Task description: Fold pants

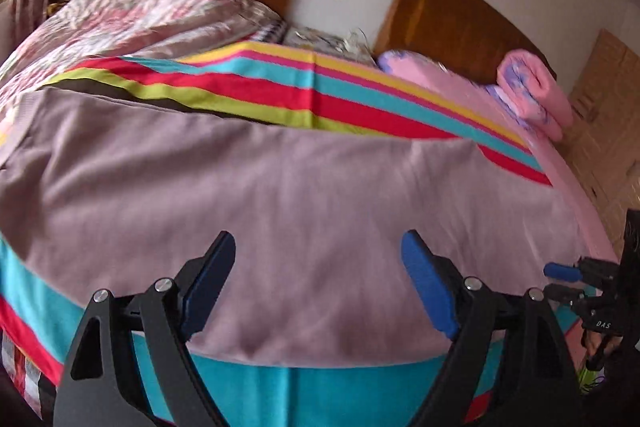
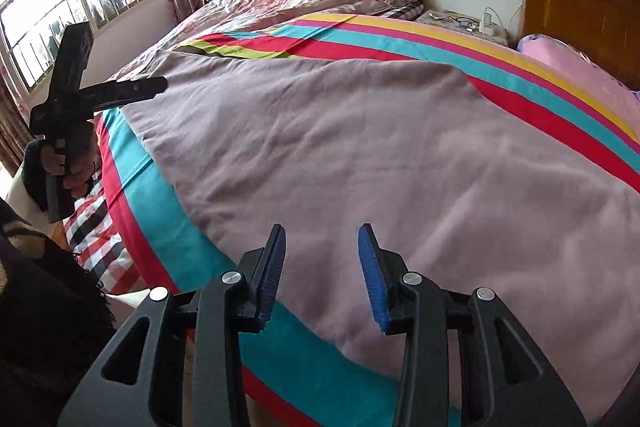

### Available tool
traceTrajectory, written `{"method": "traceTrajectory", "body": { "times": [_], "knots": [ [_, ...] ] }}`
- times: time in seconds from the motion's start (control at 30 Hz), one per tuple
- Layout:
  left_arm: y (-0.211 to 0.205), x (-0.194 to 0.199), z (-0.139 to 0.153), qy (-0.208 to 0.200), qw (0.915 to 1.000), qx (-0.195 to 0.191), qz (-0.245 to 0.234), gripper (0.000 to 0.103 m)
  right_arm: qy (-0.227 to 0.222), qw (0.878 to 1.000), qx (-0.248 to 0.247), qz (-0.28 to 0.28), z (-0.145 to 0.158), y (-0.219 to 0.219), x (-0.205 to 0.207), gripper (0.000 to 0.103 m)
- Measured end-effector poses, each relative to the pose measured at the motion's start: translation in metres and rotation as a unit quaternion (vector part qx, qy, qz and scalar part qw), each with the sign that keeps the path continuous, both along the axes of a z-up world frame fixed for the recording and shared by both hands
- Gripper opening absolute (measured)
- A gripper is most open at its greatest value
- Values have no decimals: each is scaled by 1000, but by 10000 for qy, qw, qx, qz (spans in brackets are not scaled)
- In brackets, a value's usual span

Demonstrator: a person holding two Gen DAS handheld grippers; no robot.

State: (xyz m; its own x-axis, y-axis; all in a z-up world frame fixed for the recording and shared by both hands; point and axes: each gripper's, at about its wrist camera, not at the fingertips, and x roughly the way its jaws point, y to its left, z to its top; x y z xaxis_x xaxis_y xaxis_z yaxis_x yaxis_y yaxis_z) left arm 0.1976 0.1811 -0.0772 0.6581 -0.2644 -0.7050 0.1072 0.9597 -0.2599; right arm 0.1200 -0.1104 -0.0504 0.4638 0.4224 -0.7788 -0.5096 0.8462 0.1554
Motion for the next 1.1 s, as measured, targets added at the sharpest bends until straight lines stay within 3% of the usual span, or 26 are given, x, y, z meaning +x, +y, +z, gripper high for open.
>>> {"method": "traceTrajectory", "body": {
  "times": [0.17, 0.27, 0.33, 0.43, 0.53, 0.67, 0.77, 0.97, 1.1],
  "knots": [
    [-56, 6, -32, 338, 9965, 454, -612, 85, -41, 9987, -370, -340, -17, -21, -9, 43],
    [-68, 11, -43, 355, 9928, 951, -639, 90, 86, 9996, 72, -264, -25, -42, -12, 41],
    [-70, 15, -41, 475, 9908, 1102, -621, 90, 35, 9995, 78, -308, -20, -50, -17, 41],
    [-71, 20, -25, 448, 9934, 904, -540, 90, -297, 9964, 127, -782, -3, -86, -25, 44],
    [-88, 29, -11, 269, 9928, 938, -700, 92, -547, 9863, -146, -1550, 2, -135, -25, 50],
    [-122, 57, -19, 371, 9878, 1169, -958, 93, -181, 9688, -568, -2407, -21, -193, -26, 51],
    [-134, 83, -25, 575, 9888, 1003, -947, 93, -306, 9654, 42, -2591, -15, -215, -41, 49],
    [-134, 141, -26, 723, 9927, 556, -793, 93, -756, 9656, 275, -2475, 4, -214, -43, 60],
    [-145, 171, -35, 731, 9899, 792, -919, 101, -762, 9686, 226, -2355, 8, -207, -21, 63]
  ]
}}
